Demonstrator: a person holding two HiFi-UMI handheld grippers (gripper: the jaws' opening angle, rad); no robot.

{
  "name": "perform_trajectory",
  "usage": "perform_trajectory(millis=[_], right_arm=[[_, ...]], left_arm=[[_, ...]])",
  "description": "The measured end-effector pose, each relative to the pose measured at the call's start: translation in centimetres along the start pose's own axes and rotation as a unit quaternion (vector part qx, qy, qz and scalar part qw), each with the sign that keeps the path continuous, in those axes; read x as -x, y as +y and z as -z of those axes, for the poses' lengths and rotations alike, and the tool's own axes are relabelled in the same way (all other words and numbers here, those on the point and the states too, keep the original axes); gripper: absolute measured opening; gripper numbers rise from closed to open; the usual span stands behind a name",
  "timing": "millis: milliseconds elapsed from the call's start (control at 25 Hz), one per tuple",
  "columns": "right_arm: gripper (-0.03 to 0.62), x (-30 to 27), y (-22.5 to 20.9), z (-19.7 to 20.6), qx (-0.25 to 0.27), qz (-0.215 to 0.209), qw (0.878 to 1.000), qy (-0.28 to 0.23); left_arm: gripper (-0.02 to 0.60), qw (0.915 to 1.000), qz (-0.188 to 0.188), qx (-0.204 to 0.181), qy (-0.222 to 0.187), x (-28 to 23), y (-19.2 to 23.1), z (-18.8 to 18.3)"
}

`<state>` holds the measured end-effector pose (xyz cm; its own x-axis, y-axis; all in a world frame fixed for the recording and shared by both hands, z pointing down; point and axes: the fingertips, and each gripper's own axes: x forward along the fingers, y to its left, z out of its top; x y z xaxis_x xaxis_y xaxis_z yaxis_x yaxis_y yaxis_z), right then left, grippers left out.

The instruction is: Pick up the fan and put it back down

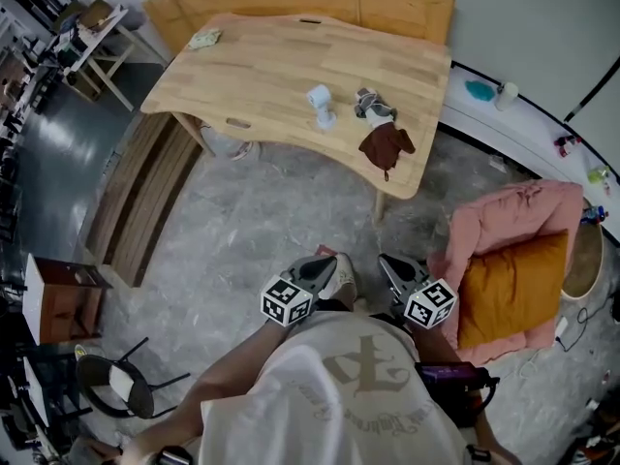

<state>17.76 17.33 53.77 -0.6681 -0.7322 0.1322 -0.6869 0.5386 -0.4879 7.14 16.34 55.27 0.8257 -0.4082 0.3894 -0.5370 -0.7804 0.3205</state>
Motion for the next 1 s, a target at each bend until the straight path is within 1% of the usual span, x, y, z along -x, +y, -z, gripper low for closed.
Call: perform_trajectory(millis=[280, 600, 840, 1000], right_arm=[[0.014, -2.3, -3.3, -3.6, 0.027, 0.015, 1.0, 0.007], [0.014, -5.4, -7.0, -6.2, 0.028, 0.03, 0.999, 0.02], [0.014, -8.3, -8.4, -8.0, 0.032, 0.047, 0.998, 0.031], [0.015, -10.5, -9.5, -9.2, 0.045, 0.054, 0.997, 0.033]], left_arm=[[0.011, 0.9998, 0.006, -0.003, -0.018, -3.0, 3.2, -3.6], [0.011, 0.9996, 0.016, -0.005, -0.021, -6.4, 7.3, -7.4], [0.011, 0.9994, 0.024, -0.001, -0.027, -7.5, 10.4, -9.3], [0.011, 0.9992, 0.018, 0.002, -0.036, -7.4, 13.1, -10.5]])
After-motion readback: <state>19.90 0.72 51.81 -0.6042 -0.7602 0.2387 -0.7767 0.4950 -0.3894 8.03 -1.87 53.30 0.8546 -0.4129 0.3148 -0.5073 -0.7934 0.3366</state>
